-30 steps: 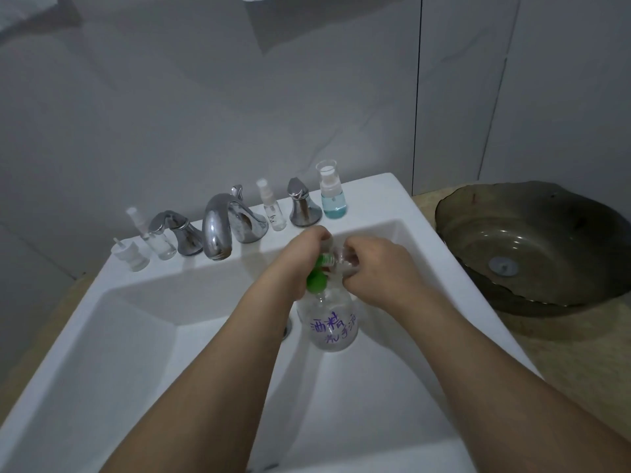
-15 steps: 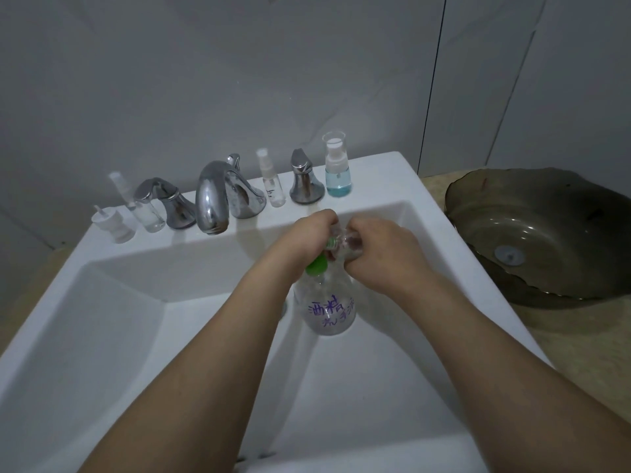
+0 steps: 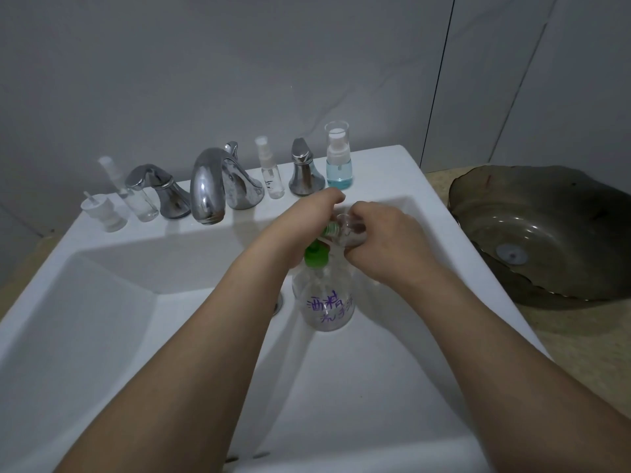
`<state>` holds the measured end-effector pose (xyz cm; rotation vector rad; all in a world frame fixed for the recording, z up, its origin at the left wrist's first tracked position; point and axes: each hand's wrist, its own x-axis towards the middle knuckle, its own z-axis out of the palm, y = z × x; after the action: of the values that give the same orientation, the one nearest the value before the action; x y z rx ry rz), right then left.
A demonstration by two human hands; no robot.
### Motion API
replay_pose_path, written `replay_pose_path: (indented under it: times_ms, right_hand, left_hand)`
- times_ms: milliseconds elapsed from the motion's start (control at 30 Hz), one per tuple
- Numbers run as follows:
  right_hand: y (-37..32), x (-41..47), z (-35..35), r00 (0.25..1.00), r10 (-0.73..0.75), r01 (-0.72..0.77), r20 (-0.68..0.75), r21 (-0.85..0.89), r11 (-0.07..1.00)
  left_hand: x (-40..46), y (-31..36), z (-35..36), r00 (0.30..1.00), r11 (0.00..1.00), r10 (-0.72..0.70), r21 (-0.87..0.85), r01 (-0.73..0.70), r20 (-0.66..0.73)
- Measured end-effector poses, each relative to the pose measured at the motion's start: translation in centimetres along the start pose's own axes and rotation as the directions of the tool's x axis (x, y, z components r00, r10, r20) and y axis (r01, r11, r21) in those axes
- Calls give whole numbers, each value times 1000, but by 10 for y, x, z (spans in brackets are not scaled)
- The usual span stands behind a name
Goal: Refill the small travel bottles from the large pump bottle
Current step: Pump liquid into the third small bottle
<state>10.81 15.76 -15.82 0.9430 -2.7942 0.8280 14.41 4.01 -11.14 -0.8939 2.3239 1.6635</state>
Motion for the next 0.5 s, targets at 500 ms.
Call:
replay_pose_path:
  times_ms: [500]
  right_hand:
    - [3,0,5,997,25,-22,75,-48,999]
  left_hand:
    - [1,-9,5,993,987,55,155,-38,-103]
